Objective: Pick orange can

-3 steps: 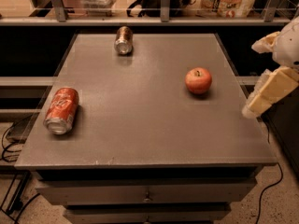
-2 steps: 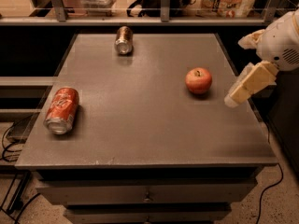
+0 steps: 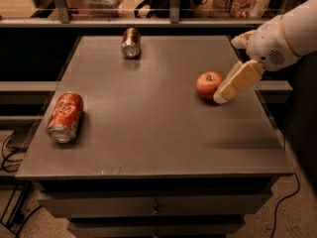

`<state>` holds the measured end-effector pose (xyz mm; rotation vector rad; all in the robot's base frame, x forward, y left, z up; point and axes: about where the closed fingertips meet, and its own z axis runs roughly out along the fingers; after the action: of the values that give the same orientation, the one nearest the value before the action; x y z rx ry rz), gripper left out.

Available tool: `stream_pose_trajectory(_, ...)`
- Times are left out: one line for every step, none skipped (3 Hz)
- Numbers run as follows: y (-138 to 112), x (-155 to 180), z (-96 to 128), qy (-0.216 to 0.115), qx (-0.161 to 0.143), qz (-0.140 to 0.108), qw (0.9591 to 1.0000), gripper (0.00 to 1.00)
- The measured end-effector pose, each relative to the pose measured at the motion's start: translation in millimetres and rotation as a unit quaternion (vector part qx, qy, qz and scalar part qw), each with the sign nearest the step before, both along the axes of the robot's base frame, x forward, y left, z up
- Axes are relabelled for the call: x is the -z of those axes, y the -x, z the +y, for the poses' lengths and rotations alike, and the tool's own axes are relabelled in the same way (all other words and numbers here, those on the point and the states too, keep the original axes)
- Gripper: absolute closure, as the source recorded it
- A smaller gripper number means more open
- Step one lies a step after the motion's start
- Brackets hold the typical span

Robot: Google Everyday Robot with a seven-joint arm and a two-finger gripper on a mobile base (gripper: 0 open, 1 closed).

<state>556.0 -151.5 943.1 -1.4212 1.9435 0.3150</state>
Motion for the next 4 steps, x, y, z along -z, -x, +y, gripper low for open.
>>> stream_pose_trajectory(-7.5, -0.6, 11.0, -0.027, 0.009, -0.009, 0.9996, 0.0)
stream_pose_trajectory(-19.5, -2.8, 29.2, -0.063, 0.014, -0.02, 0.9977, 0.0)
stream_pose_trajectory(-44.3, -14.8, 57.6, -0.099, -0.002, -0.035, 0.9945, 0.0)
stream_pose_trajectory(-90.9, -29.2, 105.6, -0.141, 0.001, -0.043, 0.9891, 0.0)
